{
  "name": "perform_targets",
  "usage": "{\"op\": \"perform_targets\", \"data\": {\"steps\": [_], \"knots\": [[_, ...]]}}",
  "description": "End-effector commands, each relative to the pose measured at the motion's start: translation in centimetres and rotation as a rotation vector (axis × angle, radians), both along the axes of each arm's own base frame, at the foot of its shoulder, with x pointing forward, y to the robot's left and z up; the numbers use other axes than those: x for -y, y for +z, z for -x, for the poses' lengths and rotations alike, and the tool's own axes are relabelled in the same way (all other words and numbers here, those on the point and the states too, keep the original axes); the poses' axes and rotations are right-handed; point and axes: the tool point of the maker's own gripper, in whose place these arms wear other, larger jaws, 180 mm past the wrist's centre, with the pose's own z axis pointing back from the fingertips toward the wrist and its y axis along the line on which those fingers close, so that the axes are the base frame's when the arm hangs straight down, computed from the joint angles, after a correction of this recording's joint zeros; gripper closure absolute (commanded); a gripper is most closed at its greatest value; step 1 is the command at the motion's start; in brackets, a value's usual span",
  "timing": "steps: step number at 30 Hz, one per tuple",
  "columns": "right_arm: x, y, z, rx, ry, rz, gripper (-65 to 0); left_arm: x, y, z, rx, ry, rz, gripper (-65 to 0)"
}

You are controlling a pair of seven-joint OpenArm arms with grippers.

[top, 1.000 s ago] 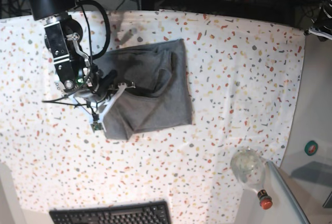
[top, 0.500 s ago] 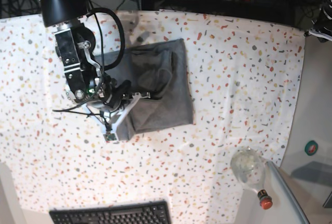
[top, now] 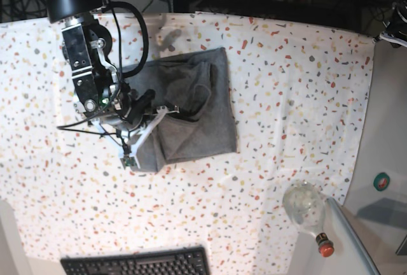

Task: Layout the t-shirt on the table in an organized manner, then fold the t-shirt properly
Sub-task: 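Press and smooth the folded bundle with the right gripper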

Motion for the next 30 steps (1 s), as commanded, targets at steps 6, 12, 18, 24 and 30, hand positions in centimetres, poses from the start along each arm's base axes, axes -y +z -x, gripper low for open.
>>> {"op": "perform_targets", "data": {"steps": [6,12,18,24,30], "knots": [[2.7,0.2,0.9,0.046,-0.008,0.045,0.0,-0.9,1.6,-0.8,0.037,-0.010,-0.040,0.0],[2.2,-0.1,1.2,0.036,-0.001,0.039,0.0,-0.9,1.6,-0.8,0.037,-0.010,-0.040,0.0],[0.3,-2.3,0.8,-0.038,-0.008,0.011,0.0,-0.9,1.6,-0.8,0.039,-0.010,-0.039,0.0],[-0.9,-0.9,-0.9,-0.001,-0.007,-0.018,0.0,-0.9,1.4,-0.6,0.031,-0.007,-0.041,0.0],[-3.6,0.4,-1.5,0.015,-0.002,-0.080,0.0,-0.9,1.6,-0.8,0.037,-0.010,-0.041,0.0]]}}
